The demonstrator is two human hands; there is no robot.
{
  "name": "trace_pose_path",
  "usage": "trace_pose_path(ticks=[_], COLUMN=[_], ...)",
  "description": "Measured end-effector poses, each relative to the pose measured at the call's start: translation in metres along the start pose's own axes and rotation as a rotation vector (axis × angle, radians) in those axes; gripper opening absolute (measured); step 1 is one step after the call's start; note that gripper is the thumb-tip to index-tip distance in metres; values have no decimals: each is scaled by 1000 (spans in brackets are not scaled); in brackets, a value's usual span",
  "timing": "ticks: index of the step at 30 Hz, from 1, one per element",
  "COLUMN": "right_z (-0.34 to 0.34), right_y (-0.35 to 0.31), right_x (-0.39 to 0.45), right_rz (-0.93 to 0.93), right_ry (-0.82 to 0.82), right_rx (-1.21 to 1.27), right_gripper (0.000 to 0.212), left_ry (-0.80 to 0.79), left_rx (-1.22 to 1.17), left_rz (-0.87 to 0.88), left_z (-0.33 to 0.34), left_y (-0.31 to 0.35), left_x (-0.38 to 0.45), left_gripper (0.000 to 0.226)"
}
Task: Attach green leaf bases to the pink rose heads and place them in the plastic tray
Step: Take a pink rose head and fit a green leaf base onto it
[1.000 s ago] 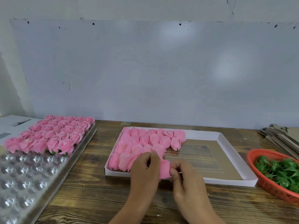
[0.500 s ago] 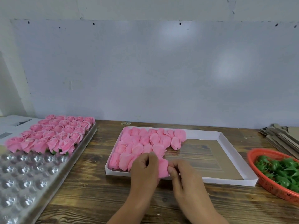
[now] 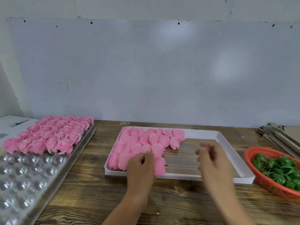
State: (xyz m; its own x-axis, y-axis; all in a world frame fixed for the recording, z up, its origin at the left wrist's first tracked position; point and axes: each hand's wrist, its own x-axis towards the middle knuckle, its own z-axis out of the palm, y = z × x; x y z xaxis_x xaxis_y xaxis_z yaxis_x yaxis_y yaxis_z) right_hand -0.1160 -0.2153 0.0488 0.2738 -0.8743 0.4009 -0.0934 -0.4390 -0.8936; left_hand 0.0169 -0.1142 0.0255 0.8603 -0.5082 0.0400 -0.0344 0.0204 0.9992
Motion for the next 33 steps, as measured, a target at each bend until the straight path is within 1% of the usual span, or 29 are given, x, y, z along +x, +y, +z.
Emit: trace_pose_path(ticks=[2,3,4,6,8,10,12,14,18,22,26,28,31,33], right_z=[-37,-57,-78,-114,-144,-165,-174,-173,-165,-162,-162,-164,-170,-175], right_y=[2,7,14,38,64,85,96,99,101,107,111,113,122,127], right_x=[28,40,52,73,91,105,112,116,125,131,133,135,140,143], right_rz=[-8,26,83,238,416,514,526,491,435,445,464,455,386,344], right_ry=[147,194,214,192,112,-31,-200,-308,-425,-442,-505,-460,-269,-151], right_rx=[-148,-241,-337,-565,-767,-904,-1045,-1143,-1279,-1319,-1339,-1348,-1381,-1353], right_gripper=[14,14,17,23,26,21,16,15,17,25,18,19,14,9], left_ry=[-1,-2,-3,-5,-4,2,3,3,-2,-4,4,-2,-9,-5], left_rx=[1,10,18,31,48,54,60,81,98,99,83,82,81,79], left_rz=[11,22,29,36,45,67,82,87,88,88,63,62,75,79], left_z=[0,0,1,1,1,1,2,3,2,3,3,2,2,2], left_y=[0,0,0,0,-1,-1,-1,-3,-7,-5,-3,-3,-3,-3], left_x=[1,0,0,-2,-3,-3,-3,-2,-1,-2,-2,-2,-2,-2], left_gripper=[56,56,56,53,50,48,42,41,42,41,45,47,49,49])
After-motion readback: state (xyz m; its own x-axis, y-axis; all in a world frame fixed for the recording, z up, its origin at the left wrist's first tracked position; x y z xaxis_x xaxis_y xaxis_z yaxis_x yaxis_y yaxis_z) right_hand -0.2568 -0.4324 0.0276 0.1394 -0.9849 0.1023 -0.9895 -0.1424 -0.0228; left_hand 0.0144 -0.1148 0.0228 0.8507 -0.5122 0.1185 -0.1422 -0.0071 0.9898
